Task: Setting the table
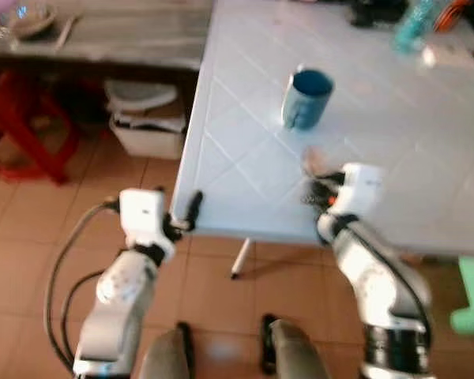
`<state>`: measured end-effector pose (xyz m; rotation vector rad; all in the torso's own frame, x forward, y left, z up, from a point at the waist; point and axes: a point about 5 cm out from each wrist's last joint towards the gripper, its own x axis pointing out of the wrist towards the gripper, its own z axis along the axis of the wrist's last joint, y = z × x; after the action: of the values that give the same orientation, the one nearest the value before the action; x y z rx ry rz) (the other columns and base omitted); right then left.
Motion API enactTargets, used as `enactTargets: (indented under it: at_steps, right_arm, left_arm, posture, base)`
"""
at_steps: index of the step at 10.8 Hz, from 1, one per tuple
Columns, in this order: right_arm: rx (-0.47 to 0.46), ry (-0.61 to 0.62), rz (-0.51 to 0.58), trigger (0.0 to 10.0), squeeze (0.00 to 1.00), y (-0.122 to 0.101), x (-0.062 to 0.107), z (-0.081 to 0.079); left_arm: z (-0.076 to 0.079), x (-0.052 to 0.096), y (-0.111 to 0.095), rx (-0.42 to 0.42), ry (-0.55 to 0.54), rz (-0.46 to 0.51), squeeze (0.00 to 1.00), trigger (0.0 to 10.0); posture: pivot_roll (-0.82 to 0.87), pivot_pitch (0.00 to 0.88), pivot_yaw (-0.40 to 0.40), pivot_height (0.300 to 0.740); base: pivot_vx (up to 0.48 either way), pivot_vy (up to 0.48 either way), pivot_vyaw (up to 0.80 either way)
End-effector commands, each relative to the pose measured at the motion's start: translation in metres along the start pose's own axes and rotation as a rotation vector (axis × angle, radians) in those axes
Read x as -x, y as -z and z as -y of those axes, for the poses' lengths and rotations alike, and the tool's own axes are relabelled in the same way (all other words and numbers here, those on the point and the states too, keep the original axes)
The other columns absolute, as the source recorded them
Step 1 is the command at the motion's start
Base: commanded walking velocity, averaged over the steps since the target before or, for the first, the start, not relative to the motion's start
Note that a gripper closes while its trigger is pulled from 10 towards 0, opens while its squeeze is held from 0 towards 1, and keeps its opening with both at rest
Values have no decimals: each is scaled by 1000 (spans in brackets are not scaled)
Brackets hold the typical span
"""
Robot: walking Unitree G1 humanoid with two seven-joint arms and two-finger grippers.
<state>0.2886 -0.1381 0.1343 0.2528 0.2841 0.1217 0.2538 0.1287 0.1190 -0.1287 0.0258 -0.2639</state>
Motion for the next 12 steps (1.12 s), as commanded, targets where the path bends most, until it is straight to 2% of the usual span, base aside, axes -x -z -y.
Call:
enactTargets:
  at_steps: [1,2,3,9,10,12]
  right_arm:
    - [-11,-80,-123,0,0,25,-3,-12]
    - [34,-71,-67,0,0,18,-4,-12]
    - [119,-39,20,0,0,7,-5,-9]
    - [175,-64,183,0,0,-8,-4,-16]
    - [253,-43,202,0,0,-10,-4,-13]
    - [251,-33,230,0,0,-12,-3,-8]
  left_arm:
    - [5,0,3,9,21,-11,0,10000]
    - [5,-1,3,5,24,-9,0,10000]
    - [5,-2,2,3,28,-2,0,10000]
    - [2,-2,0,-12,23,21,0,10000]
    - [2,-3,0,-9,26,28,0,10000]
    - [1,-5,-1,5,23,33,0,10000]
  posture:
    - [-64,235,11,740]
    - [-65,236,11,740]
    - [-64,235,11,740]
    - [-61,217,14,740]
    - [-64,208,15,740]
    - [-67,202,13,740]
  base:
    - [0,458,0]
    - [0,450,0]
    - [0,435,0]
    - [291,374,0]
    - [435,0,0]
    - [435,0,0]
